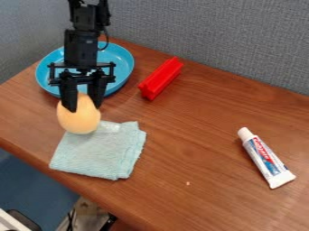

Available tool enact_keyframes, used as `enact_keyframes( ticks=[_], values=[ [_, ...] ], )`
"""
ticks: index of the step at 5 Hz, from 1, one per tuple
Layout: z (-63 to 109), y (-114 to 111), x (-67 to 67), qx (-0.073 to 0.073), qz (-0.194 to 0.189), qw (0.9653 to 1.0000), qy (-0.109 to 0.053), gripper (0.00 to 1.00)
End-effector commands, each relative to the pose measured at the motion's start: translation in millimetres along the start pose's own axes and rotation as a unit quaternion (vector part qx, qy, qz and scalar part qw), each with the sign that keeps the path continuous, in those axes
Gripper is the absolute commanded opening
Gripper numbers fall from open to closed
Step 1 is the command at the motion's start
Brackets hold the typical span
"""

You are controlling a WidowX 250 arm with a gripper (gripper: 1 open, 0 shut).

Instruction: Put the yellow ball on the blue plate

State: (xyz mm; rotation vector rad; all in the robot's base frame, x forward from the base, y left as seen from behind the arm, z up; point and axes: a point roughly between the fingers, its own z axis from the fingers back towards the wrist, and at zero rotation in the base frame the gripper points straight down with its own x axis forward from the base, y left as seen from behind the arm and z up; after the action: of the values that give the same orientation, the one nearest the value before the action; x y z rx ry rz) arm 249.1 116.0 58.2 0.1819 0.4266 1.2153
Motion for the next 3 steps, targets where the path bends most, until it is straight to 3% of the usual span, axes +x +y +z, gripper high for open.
enact_keyframes(
  ticks=[1,3],
  values=[
    [10.2,2.2,6.2,-0.016,0.001,0.9999,-0.005,0.00],
    [9.4,1.6,7.0,-0.012,-0.002,0.9999,0.002,0.00]
  ],
)
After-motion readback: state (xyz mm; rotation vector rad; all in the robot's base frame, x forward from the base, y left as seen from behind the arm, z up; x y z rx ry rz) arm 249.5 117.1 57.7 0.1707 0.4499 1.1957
